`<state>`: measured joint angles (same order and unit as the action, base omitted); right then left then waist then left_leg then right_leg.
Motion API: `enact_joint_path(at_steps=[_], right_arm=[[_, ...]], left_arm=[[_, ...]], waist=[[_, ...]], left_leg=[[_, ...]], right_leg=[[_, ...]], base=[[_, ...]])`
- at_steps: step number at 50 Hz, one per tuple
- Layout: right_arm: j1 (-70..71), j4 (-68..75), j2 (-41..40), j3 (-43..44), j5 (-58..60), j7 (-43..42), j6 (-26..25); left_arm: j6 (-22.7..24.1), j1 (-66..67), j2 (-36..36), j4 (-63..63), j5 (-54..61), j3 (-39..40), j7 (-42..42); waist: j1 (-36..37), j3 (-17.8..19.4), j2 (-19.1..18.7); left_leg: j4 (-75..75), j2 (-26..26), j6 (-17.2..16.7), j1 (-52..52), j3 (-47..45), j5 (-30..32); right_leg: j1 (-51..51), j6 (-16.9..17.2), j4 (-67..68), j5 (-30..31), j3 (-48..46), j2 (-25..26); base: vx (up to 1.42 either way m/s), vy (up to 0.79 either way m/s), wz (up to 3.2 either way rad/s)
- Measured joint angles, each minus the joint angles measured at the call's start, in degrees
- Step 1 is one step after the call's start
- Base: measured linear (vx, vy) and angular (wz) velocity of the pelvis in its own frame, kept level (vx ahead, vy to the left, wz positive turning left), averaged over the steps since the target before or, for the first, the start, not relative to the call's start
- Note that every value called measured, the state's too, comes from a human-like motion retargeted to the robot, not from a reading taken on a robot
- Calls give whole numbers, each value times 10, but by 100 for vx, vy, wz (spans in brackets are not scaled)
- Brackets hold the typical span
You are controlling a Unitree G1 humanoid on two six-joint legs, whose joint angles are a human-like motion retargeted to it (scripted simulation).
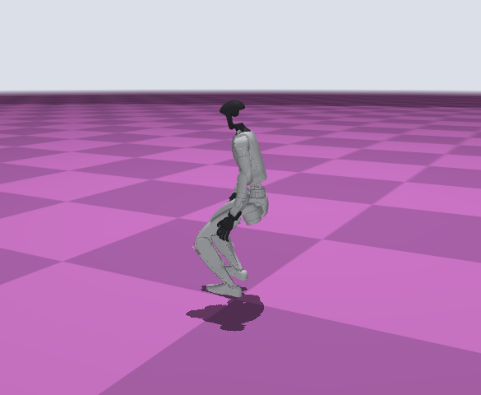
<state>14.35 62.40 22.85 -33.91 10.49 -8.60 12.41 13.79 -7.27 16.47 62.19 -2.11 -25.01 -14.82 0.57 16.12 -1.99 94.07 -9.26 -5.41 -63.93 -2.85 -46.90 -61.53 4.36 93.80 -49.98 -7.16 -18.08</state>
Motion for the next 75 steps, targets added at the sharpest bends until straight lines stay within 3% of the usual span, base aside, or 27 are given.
enact_joint_path(at_steps=[24, 50, 75], right_arm=[[4, 18, -13, 75, -48, 12, -25], [-21, -4, -17, 108, -87, -15, -27], [-3, 31, -42, 126, -147, 24, -29]], left_arm=[[-14, -36, -48, -11, -12, 4, 0], [-23, -29, -65, -4, 15, 35, -7], [-29, -18, -76, 15, 41, 57, 26]], waist=[[-38, 8, -19], [-28, 9, -32], [-29, -6, -15]], left_leg=[[-26, 18, 4, -48, 8, -6], [-11, 9, 6, -80, 2, -13], [-16, 25, 6, -60, 0, -7]], right_leg=[[-45, -4, -21, 0, 5, 4], [-82, -6, -8, 0, 17, 13], [-50, 1, -19, 0, 21, 3]], base=[[4, -1, 6], [0, 0, 0], [1, 1, 2]])
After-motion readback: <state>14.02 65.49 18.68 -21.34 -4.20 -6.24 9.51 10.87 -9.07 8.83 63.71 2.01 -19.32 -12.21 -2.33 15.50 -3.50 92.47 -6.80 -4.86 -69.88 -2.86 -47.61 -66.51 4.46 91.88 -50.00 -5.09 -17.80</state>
